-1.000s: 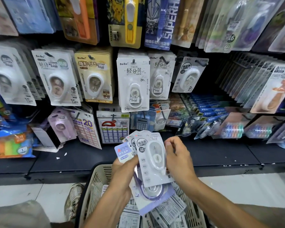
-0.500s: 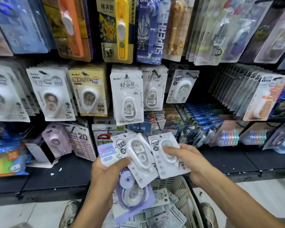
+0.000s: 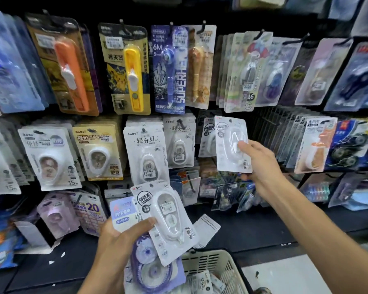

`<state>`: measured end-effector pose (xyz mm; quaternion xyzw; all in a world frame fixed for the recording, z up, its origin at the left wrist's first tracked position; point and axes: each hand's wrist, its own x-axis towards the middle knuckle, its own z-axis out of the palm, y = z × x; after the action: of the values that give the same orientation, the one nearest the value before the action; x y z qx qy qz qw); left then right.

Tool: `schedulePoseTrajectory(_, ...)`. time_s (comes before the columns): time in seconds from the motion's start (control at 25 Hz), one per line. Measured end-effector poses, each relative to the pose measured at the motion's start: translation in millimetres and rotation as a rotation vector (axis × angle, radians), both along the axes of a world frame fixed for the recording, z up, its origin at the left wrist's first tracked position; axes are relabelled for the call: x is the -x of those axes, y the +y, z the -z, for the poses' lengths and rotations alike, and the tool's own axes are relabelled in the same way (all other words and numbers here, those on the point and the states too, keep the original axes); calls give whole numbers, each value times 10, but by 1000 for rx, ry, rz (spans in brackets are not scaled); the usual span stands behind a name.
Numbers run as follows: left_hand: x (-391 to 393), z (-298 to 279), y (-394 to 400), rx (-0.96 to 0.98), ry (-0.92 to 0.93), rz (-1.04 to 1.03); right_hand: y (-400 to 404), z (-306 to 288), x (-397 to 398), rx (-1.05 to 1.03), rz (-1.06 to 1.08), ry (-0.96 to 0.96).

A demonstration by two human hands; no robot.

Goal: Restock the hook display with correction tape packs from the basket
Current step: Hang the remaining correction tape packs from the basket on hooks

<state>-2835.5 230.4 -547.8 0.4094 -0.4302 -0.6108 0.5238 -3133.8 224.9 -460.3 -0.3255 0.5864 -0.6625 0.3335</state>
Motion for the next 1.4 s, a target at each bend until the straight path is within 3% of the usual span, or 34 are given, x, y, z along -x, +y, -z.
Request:
schedulePoseTrajectory(0.24,15,-95,-114,24,-67,-15,-11,197,61,2,136,126)
schedulePoseTrajectory(0.4,79,-18,-244,31,-141,-29,-49,597,-10,-153,151,-74)
schedulePoseTrajectory(0.44,115,61,-279,22,-160,-28,-22,829,-49,-236,174,-40)
schedulePoseTrajectory(0.52,165,309,-340,-15,-217,-32,57,1379,-86,-468,82,324)
schedulePoseTrajectory(0.6,170,650,-394,-52,-295,-21,90,1889,-96,-695,-215,874)
schedulePoseTrajectory(0.68,164,1005,-438,-61,-422,30,10,2294,-66,-796,-483,1273)
schedulePoseTrajectory(0.84,228,1522,-514,-122,-529,118,-466,2741,86,-890,-677,1517)
schedulePoseTrajectory(0.96,263,1721,-619,-173,-546,150,-834,3006,116,-985,-855,1807)
schedulePoseTrajectory(1.04,274,1767,-704,-190,-532,151,-1009,3158,126,-997,-920,1862)
schedulePoseTrajectory(1.24,286,1653,-752,-175,-463,124,-1146,3169,80,-878,-750,1753)
schedulePoseTrajectory(1.4,349,1208,-478,-37,-445,227,-922,2614,5,-685,-707,1528)
